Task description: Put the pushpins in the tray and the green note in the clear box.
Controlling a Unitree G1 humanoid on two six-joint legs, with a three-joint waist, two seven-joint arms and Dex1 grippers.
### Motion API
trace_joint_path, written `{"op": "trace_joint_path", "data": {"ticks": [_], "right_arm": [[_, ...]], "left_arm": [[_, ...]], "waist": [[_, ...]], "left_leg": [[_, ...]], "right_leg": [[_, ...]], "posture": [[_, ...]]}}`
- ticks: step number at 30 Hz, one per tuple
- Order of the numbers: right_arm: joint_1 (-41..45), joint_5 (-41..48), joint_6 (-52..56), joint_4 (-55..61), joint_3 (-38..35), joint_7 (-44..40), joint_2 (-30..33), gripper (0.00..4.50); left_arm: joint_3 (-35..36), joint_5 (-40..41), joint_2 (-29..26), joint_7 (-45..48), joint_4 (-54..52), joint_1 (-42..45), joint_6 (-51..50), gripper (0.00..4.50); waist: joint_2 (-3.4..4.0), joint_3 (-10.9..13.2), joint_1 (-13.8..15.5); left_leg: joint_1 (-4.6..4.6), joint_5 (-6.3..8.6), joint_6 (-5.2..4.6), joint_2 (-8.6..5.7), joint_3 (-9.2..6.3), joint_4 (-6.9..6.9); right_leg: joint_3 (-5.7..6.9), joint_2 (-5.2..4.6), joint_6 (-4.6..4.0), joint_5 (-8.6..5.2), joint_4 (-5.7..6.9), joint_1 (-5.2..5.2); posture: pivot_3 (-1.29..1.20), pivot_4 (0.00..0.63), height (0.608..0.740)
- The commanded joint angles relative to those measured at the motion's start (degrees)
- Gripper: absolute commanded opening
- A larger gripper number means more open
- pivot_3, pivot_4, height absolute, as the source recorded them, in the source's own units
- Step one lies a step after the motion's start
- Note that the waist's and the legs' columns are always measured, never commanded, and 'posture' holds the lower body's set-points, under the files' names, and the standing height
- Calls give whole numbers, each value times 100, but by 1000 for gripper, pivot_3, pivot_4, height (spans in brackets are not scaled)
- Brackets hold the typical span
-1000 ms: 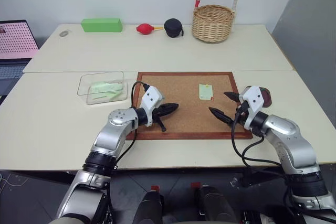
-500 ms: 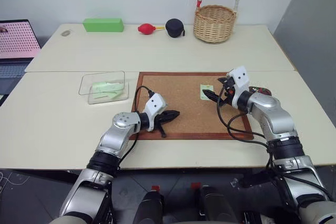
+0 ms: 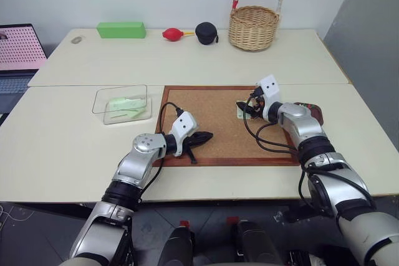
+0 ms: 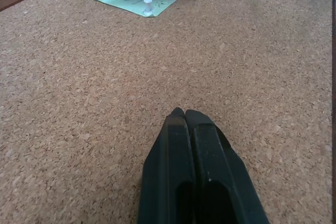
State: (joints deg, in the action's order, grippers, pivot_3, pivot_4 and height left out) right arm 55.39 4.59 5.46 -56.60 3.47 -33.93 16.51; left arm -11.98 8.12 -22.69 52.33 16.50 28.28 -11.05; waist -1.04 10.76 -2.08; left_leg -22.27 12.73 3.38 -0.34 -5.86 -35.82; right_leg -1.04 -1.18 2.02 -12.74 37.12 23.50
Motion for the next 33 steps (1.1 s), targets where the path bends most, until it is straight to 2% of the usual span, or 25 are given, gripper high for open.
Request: {"op": "trace_joint_path", "data": {"ticks": [1, 13, 25, 33], "right_arm": [[271, -117, -345, -319, -92, 96, -67, 2404], [367, -167, -537, -528, -181, 149, -102, 103], [214, -4, -443, 47, -322, 3, -69, 29], [-154, -33, -173, 847, -371, 88, 37, 29]], "left_arm": [[-125, -125, -69, 51, -113, -192, -146, 0], [-117, -124, -113, 12, -232, -263, -255, 0], [-252, -287, -188, -17, -121, -274, -516, 0], [-315, -385, -209, -32, -56, -282, -534, 0]], "waist": [[0, 0, -7], [1, 0, -83], [1, 0, -96], [3, -2, -107]], "left_leg": [[0, 0, 0, 0, 0, 2], [3, 0, 0, 0, 0, 2], [3, 0, 0, 0, 0, 2], [30, 0, 0, 0, 4, 2]], "right_leg": [[0, 0, 0, 0, 0, 0], [-2, 0, 0, 0, 2, 0], [-2, 0, 0, 0, 3, 0], [-7, 1, 1, -1, 8, -19]], "posture": [[0, 150, 740], [0, 150, 740], [0, 150, 740], [0, 150, 740]]}}
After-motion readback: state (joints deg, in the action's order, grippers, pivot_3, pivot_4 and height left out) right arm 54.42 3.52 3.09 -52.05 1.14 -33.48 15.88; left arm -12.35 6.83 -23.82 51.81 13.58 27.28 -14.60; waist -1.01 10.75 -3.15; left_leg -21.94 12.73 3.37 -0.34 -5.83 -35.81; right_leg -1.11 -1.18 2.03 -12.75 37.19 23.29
